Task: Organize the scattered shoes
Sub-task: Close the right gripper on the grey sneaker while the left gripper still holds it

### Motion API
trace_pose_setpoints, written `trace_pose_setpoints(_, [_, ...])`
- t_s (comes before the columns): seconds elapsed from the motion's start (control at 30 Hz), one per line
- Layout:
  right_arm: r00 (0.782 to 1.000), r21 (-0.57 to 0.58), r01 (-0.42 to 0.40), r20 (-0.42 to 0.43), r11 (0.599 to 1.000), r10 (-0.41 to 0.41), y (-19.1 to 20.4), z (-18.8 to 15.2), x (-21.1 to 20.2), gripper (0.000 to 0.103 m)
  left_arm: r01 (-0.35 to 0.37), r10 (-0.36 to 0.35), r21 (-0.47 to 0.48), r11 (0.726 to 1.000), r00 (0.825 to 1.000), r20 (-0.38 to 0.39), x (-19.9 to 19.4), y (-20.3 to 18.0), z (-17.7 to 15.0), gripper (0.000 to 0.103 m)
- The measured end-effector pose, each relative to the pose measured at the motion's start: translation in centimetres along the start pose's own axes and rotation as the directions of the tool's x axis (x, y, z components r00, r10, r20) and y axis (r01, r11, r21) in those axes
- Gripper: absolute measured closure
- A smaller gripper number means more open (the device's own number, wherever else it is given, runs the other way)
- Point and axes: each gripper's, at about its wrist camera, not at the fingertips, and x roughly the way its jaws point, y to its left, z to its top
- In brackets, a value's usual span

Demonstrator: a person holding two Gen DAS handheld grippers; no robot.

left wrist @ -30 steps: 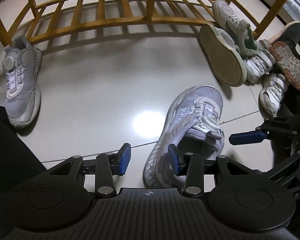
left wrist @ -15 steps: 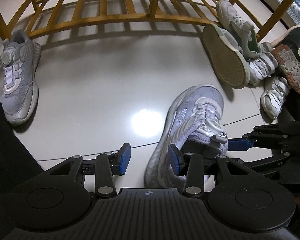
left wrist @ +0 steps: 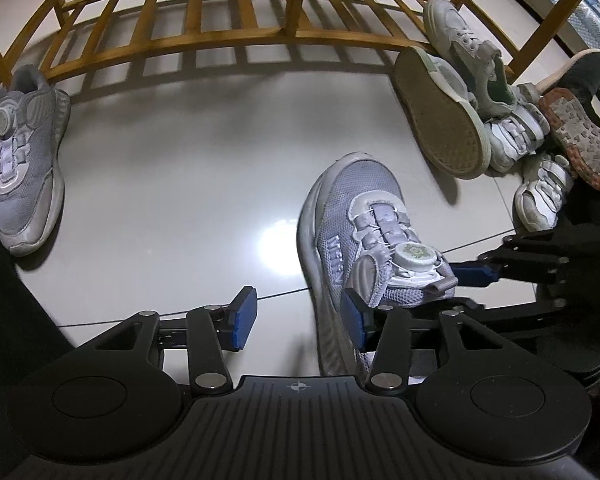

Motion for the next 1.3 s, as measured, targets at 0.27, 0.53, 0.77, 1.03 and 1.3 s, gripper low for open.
trace_pose_setpoints(0.27, [1.000, -0.101, 0.017, 0.002, 0.995, -0.017, 0.5, -0.2, 0.0, 0.082, -0.006, 0.006, -0.022, 1.000, 1.000, -0.002, 0.0, 0.6, -0.1, 0.053])
trace_pose_setpoints(0.53, [1.000, -0.210, 0.012, -0.003, 0.978, -0.013, 1.0, -0.5, -0.3, 0.083, -0.008, 0.008, -0.028, 1.000, 1.000, 0.000, 0.2, 0.6, 0.0, 0.053])
trace_pose_setpoints(0.77, [1.000, -0.322, -0.025, -0.010, 0.946, 0.023, 1.9, -0.6, -0.7, 0.083, -0.006, 0.006, -0.019, 1.000, 1.000, 0.005, 0.5, -0.1, 0.6, 0.053])
trace_pose_setpoints(1.03, [0.998, -0.406, -0.056, -0.037, 0.912, 0.045, 2.7, -1.2, -0.8, 0.083, -0.008, 0.010, -0.040, 0.999, 0.999, 0.039, 1.3, -0.3, 2.4, 0.052])
trace_pose_setpoints(1.3, [0.998, -0.379, -0.043, -0.061, 0.924, 0.021, 3.1, -1.4, -0.8, 0.072, -0.049, 0.050, -0.020, 0.999, 0.997, 0.060, 3.0, -1.0, 4.4, 0.049])
